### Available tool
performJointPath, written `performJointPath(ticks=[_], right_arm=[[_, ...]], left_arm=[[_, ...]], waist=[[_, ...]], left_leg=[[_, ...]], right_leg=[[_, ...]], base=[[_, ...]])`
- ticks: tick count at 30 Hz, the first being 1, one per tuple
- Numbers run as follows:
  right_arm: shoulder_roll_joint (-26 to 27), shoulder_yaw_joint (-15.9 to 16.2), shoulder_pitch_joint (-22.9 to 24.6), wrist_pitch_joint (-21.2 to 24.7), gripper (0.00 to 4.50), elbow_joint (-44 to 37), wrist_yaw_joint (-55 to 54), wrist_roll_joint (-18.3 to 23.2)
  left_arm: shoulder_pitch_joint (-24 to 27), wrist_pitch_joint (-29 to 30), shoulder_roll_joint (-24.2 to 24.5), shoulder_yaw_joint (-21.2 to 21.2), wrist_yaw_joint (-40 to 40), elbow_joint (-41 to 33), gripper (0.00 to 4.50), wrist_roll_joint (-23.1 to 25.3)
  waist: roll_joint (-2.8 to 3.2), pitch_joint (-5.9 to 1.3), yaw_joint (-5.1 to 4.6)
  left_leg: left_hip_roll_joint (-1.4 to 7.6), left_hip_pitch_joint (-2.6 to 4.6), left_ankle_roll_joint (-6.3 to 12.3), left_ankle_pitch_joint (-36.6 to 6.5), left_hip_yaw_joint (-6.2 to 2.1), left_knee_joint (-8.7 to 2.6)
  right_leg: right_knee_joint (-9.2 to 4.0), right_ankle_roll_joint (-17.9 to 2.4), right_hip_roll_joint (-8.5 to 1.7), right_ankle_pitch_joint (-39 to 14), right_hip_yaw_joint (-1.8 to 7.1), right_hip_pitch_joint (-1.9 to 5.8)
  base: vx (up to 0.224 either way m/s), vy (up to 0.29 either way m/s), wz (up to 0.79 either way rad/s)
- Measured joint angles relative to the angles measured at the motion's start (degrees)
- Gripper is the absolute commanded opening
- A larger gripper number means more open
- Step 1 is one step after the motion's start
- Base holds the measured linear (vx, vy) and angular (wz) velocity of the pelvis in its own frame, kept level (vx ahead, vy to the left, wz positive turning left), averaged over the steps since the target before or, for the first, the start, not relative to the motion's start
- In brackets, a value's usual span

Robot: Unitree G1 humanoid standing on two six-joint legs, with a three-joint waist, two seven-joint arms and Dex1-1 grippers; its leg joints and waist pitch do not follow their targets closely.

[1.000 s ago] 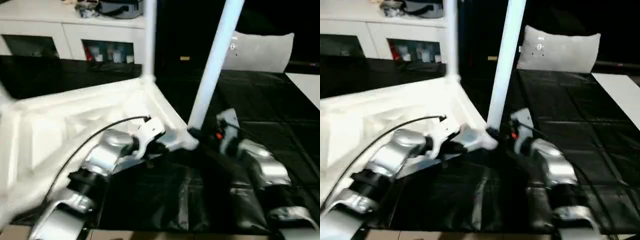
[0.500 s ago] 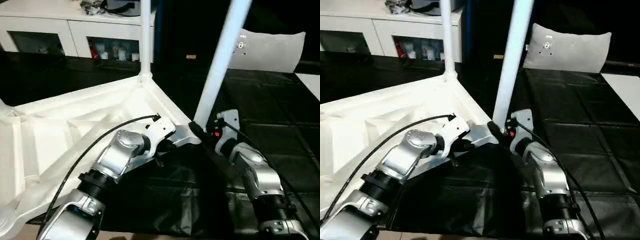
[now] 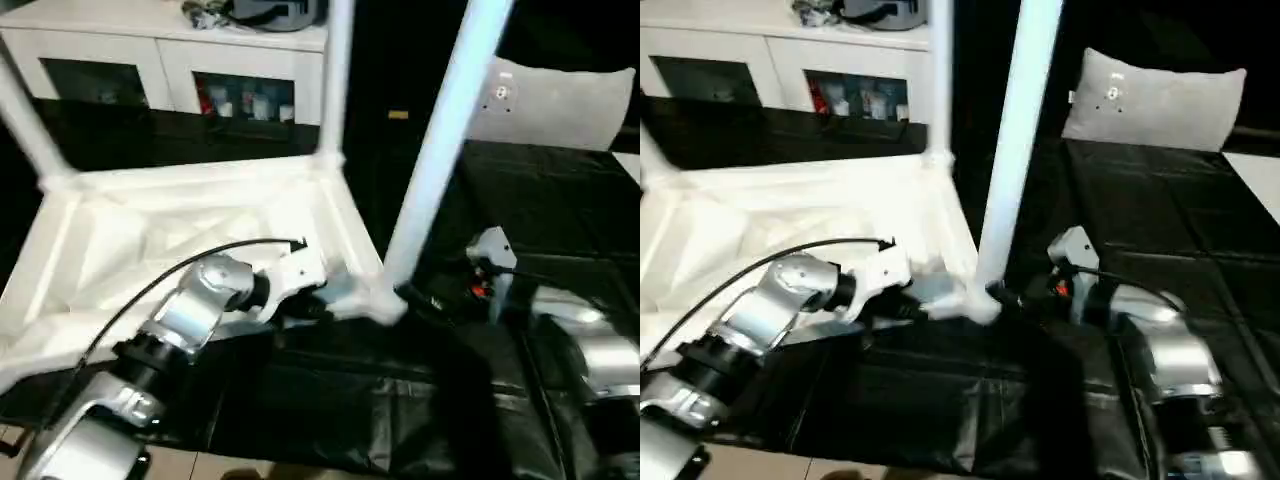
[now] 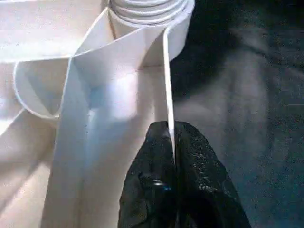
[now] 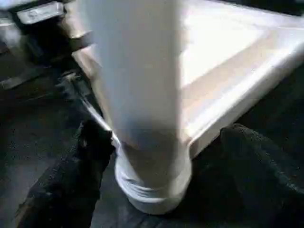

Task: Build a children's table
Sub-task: Rotate leg to tighten

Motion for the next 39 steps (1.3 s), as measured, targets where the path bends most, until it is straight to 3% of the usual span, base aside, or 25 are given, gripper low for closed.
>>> performJointPath(ticks=[5, 8, 19, 25, 30, 33, 36, 39], right_arm=[[-1.5, 2.1, -0.3, 1.2, 3.33, 0.3, 7.5, 1.3], [-1.9, 3.8, -0.3, 1.5, 3.02, 0.4, 10.7, 1.8], [-0.6, 5.2, -1.2, 0.9, 2.03, 1.4, 13.3, 1.9], [-0.6, 5.2, -1.1, 1.4, 1.91, 1.3, 13.3, 2.0], [1.1, 3.3, 1.1, 4.0, 1.91, -0.6, 10.4, 3.4], [3.5, 1.9, 1.0, 4.9, 1.91, -0.9, 3.9, 2.8], [8.5, 0.1, 0.1, 5.0, 1.91, -0.8, -8.1, -0.4], [14.0, -2.0, -3.2, 8.1, 1.89, 0.4, -22.4, -3.7]], left_arm=[[-0.2, -3.3, 2.0, -1.4, -4.6, 0.0, 0.00, -0.4], [-0.2, -4.5, 2.7, -2.1, -6.9, 0.0, 0.00, -0.8], [-0.2, -6.6, 2.9, -2.3, -8.1, 0.9, 0.00, -1.0], [-0.2, -6.8, 2.3, -1.7, -8.0, 1.2, 0.00, -1.2], [0.1, -3.1, 1.3, -0.6, -6.9, 1.0, 0.00, -1.7], [0.2, 0.7, 0.3, 0.8, -3.2, 1.0, 0.00, -1.5], [0.1, 5.9, -2.4, 2.9, 3.6, 1.1, 0.00, -0.7], [-0.6, 10.5, -7.6, 4.8, 12.7, 2.1, 0.00, 1.0]], waist=[[0.01, 0.00, 0.74], [-0.03, -0.01, 0.79], [-0.03, -0.01, 0.84], [-0.03, -0.02, 0.87], [-0.02, -0.02, 0.94], [-0.03, -0.03, 0.42], [-0.02, -0.03, -1.24], [-0.06, -0.03, -2.93]], left_leg=[[0.01, 0.01, -0.01, 0.0, 0.00, 0.03], [0.01, 0.00, -0.01, 0.0, 0.00, 0.08], [0.02, -0.01, -0.02, 0.0, 0.00, 0.11], [0.02, -0.02, -0.02, 0.0, 0.00, 0.11], [0.02, -0.01, -0.02, 0.0, 0.01, 0.12], [0.02, 0.05, -0.06, 0.1, 0.01, 0.15], [0.01, 0.11, -0.17, 0.1, 0.02, 0.16], [0.01, 0.11, -0.17, 0.1, 0.03, 0.24]], right_leg=[[0.07, 0.0, 0.00, 0.0, 0.00, 0.01], [0.07, 0.1, 0.00, -0.1, 0.00, 0.03], [0.15, 0.2, 0.00, -0.1, 0.00, 0.03], [0.17, 0.2, 0.00, -0.1, 0.00, 0.06], [0.17, 0.2, -0.01, -0.1, 0.02, 0.06], [0.21, 0.2, 0.00, -0.1, 0.02, 0.11], [0.19, 0.2, 0.01, -0.1, 0.05, 0.08], [0.18, 0.2, 0.01, -0.1, 0.05, 0.08]], base=[[0.000, 0.000, 0.00], [0.000, 0.000, 0.00], [0.000, 0.000, 0.00], [0.000, 0.000, 0.00], [0.000, 0.000, 0.00], [0.000, 0.000, 0.00], [0.000, 0.000, 0.00], [0.000, 0.000, 0.00]])
